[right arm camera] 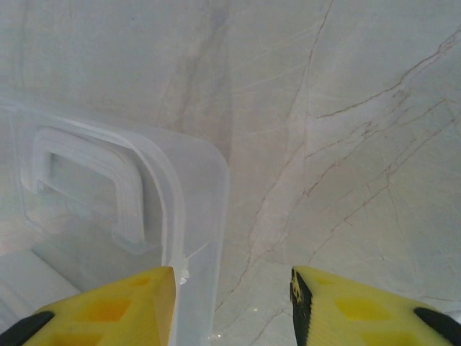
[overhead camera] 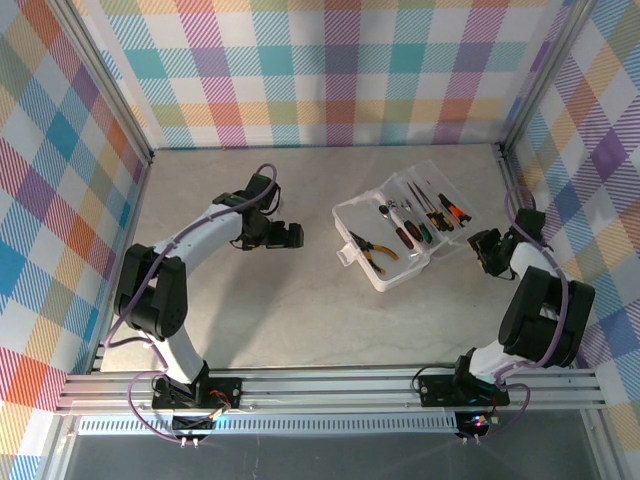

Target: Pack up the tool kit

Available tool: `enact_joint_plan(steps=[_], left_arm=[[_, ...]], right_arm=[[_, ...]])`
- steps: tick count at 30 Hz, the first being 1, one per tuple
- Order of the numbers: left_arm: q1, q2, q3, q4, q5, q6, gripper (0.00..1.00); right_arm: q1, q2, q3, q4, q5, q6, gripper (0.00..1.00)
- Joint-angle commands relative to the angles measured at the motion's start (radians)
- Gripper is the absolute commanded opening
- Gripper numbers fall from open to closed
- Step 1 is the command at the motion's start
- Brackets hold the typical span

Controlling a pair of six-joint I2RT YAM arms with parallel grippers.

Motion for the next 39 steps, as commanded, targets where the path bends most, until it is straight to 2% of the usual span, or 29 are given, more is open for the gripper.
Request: enact_joint_plan(steps=[1, 6, 10, 28, 34, 39], left_arm=[[-0.009, 0.012, 0.041, -0.030, 0.015, 0.019, 1.00], [-0.009, 0.027, 0.050, -0.023, 0.029, 0.019, 1.00], [-0.009, 0.029, 0.050, -0.017, 0.030, 0.016, 1.00], [-0.008, 0.073, 0.105, -0.032, 0.033, 0.022, 1.00], [-0.008, 0.086, 0.121, -0.042, 0.029, 0.025, 1.00], [-0.008, 0.112, 0.136, -0.040, 0.034, 0.027, 1.00]], right_arm=[[-0.004, -0.074, -0.023, 0.117, -0.039, 0.030, 0.47], [-0.004, -0.075, -0.016, 0.135, -0.052, 0.022, 0.47], [-0.005, -0.019, 0.009, 0.126, -0.052, 0.022, 0.46], [0.006, 0.186, 0.134, 0.012, 0.014, 0.000, 0.32], [0.043, 0.238, 0.183, -0.031, 0.069, -0.023, 0.22], [0.067, 0.231, 0.197, -0.043, 0.109, -0.039, 0.00]])
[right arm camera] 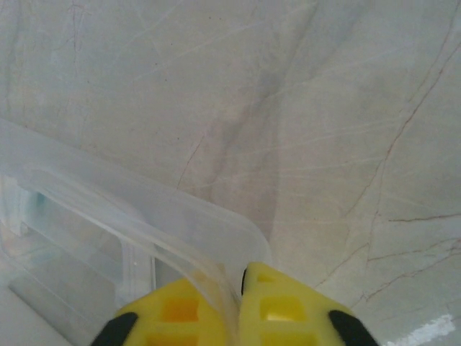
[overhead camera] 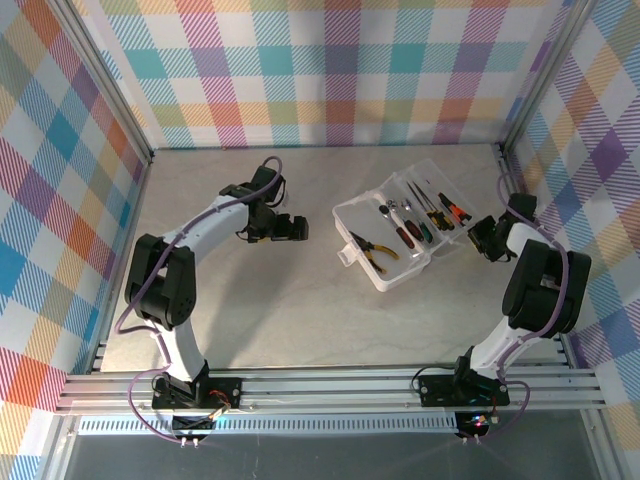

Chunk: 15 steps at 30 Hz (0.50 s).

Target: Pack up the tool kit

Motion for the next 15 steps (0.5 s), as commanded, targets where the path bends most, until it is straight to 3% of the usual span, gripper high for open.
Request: enact_joint_plan(steps=[1, 10, 15], left_arm=[[-0.009, 0.027, 0.031, -0.021, 0.022, 0.014, 1.00], [-0.024, 0.152, 0.069, 0.052, 0.091, -0.024, 1.00], [-0.063, 0.266, 0.170, 0.082, 0.131, -0.049, 1.00]], right_arm=[[0.021, 0.006, 0.010, -0.032, 0.056, -0.005, 0.00], [0.107, -0.227, -0.049, -0.086, 0.220, -0.071, 0.00], [0.157, -0.359, -0.071, -0.126, 0.290, -0.111, 0.00]])
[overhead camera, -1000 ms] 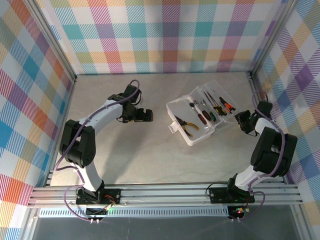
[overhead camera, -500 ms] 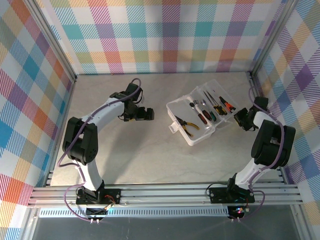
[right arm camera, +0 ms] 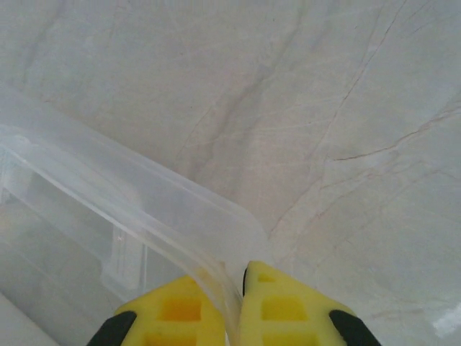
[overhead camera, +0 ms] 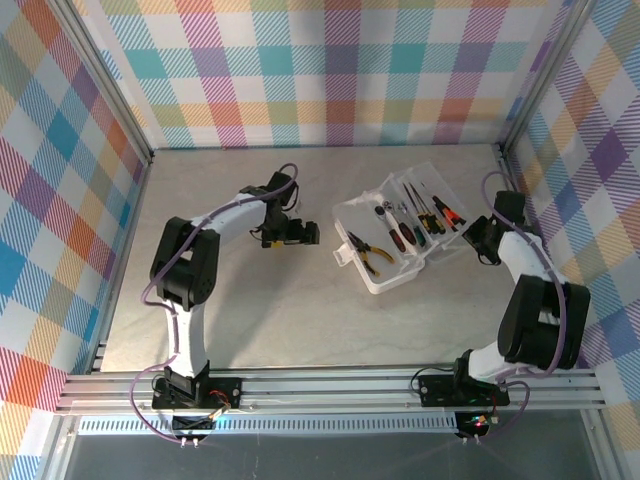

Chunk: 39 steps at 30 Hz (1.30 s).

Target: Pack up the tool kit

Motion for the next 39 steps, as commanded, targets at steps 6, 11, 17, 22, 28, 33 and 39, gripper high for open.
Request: enact_joint_plan(steps=[6, 11, 17, 22, 28, 33, 39], left_arm=[[-0.069, 0.146, 0.206, 0.044, 0.046, -0.050, 1.00], [-0.084, 0.189, 0.252, 0.052, 0.044, -0.066, 1.00], [-0.096, 0.194, 0.252, 0.069, 0.046, -0.078, 1.00], [-0.105, 0.183, 0.247, 0.069, 0.045, -0.080, 1.00], [-0.116, 0.167, 0.241, 0.075, 0.040, -0.081, 1.00], [-0.119, 0.161, 0.236, 0.088, 0.039, -0.087, 1.00], [-0.119, 0.162, 0.230, 0.098, 0.034, -0.095, 1.00]], right_arm=[[0.095, -0.237, -0.017, -0.067, 0.095, -0.080, 0.00], [0.192, -0.341, -0.026, -0.119, 0.157, -0.093, 0.00], [0.313, -0.450, -0.023, -0.202, 0.220, -0.095, 0.00], [0.439, -0.522, -0.022, -0.273, 0.276, -0.070, 0.00], [0.646, -0.547, -0.016, -0.333, 0.392, -0.007, 0.00], [0.787, -0.533, -0.012, -0.343, 0.453, 0.049, 0.00], [0.932, -0.495, 0.004, -0.356, 0.503, 0.118, 0.00]])
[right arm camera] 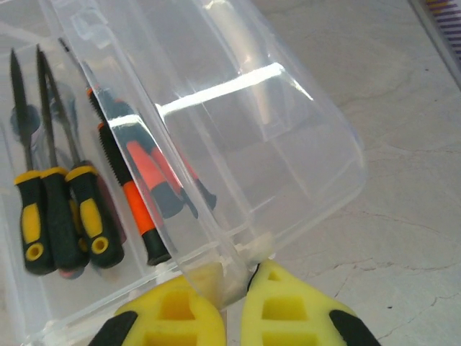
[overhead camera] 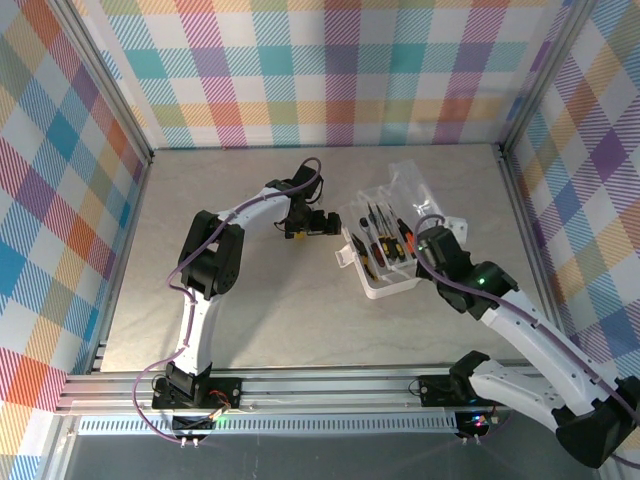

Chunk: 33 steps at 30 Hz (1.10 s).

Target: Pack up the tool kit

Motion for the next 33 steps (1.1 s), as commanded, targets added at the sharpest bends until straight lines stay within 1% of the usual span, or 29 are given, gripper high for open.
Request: enact_joint_plan(steps=[1, 4, 5, 7, 9, 12, 17, 19, 20, 22, 23, 25, 28, 30, 33], left_arm=[[-0.045, -0.005, 0.006, 0.094, 0.057, -0.016, 1.00], [-0.045, -0.009, -0.001, 0.097, 0.053, -0.017, 1.00], [-0.045, -0.010, -0.003, 0.097, 0.052, -0.017, 1.00], [-0.045, -0.015, -0.010, 0.098, 0.050, -0.016, 1.00], [-0.044, -0.019, -0.017, 0.103, 0.047, -0.017, 1.00], [-0.040, -0.023, -0.032, 0.119, 0.048, -0.023, 1.00], [-0.028, -0.021, -0.045, 0.137, 0.061, -0.036, 1.00], [-0.021, -0.037, -0.063, 0.137, 0.060, -0.033, 1.00], [-0.016, -0.051, -0.079, 0.137, 0.058, -0.031, 1.00], [-0.003, -0.091, -0.127, 0.139, 0.044, -0.023, 1.00], [0.006, -0.121, -0.161, 0.145, 0.036, -0.016, 1.00], [0.026, -0.183, -0.229, 0.158, 0.022, -0.004, 1.00], [0.051, -0.291, -0.341, 0.187, 0.025, 0.037, 0.99], [0.055, -0.372, -0.412, 0.200, 0.026, 0.071, 1.00], [0.049, -0.485, -0.513, 0.239, 0.032, 0.100, 1.00]], right_arm=[[0.089, 0.019, 0.039, 0.030, -0.065, 0.098, 0.00], [0.147, 0.037, 0.047, 0.024, -0.046, 0.123, 0.00], [0.167, 0.043, 0.052, 0.021, -0.041, 0.129, 0.03], [0.206, 0.054, 0.067, 0.011, -0.027, 0.141, 0.18], [0.246, 0.070, 0.088, -0.007, -0.025, 0.135, 0.39], [0.290, 0.100, 0.135, -0.060, -0.019, 0.142, 0.53], [0.337, 0.095, 0.160, -0.084, -0.011, 0.169, 0.62], [0.340, 0.080, 0.168, -0.089, -0.010, 0.162, 0.70], [0.339, 0.076, 0.179, -0.090, -0.007, 0.136, 0.78], [0.327, 0.083, 0.218, -0.102, 0.004, 0.065, 0.97], [0.290, 0.099, 0.246, -0.101, -0.026, 0.005, 0.99], [0.179, 0.134, 0.275, -0.079, -0.154, -0.095, 0.99], [-0.049, 0.195, 0.275, 0.014, -0.416, -0.244, 0.99], [-0.195, 0.274, 0.299, 0.064, -0.572, -0.346, 0.99], [-0.338, 0.440, 0.388, 0.075, -0.773, -0.496, 0.99]])
